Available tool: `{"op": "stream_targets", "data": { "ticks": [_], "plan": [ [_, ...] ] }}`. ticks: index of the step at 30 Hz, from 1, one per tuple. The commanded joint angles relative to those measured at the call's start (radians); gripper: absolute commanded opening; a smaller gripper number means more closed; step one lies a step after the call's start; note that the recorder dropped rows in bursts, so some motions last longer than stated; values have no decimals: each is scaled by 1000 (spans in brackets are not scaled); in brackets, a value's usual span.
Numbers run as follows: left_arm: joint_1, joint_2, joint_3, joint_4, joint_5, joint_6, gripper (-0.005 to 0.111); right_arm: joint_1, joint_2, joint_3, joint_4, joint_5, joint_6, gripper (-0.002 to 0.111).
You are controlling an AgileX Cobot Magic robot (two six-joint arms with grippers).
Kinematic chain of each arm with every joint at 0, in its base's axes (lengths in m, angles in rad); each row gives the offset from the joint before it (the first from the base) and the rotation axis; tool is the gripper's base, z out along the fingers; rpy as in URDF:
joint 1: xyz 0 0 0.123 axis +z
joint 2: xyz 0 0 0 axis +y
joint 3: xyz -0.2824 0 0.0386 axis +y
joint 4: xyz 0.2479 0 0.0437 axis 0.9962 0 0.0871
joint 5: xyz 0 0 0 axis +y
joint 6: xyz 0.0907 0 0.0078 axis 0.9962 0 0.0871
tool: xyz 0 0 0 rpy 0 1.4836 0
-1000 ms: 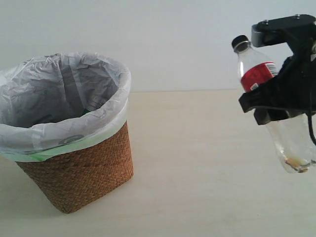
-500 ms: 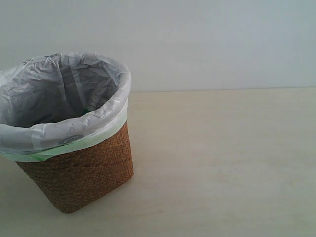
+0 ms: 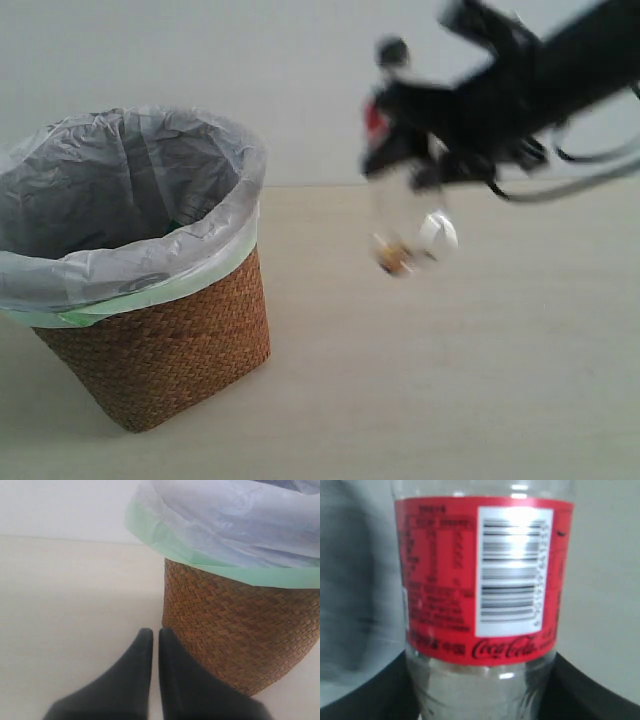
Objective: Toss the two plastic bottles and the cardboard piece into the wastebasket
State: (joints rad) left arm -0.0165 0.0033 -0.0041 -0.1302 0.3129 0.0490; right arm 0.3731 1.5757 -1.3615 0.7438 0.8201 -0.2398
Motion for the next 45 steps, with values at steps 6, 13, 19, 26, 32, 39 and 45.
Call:
{"op": "stream_targets", "data": {
  "ticks": [6,13,19,26,32,39,45],
  "plan": [
    [1,-3,4,3,-3,-5,4,196,53,-534,-173,93,214,77],
    [1,-3,4,3,-3,-5,4,194,59,-534,-704,273,442,77],
    [1,-3,4,3,-3,-5,4,194,94,-534,-962,401,502,71],
    [1,-3,4,3,-3,-5,4,196,121,-473,-997,401,505,2],
    [1,-3,4,3,-3,-5,4,196,46,-263,-1013,374,503,3],
    [1,-3,4,3,-3,-5,4,196,-316,204,-1013,-55,599,3],
    [1,-3,4,3,-3,-5,4,196,-787,599,-1011,-288,634,3]
  ]
}}
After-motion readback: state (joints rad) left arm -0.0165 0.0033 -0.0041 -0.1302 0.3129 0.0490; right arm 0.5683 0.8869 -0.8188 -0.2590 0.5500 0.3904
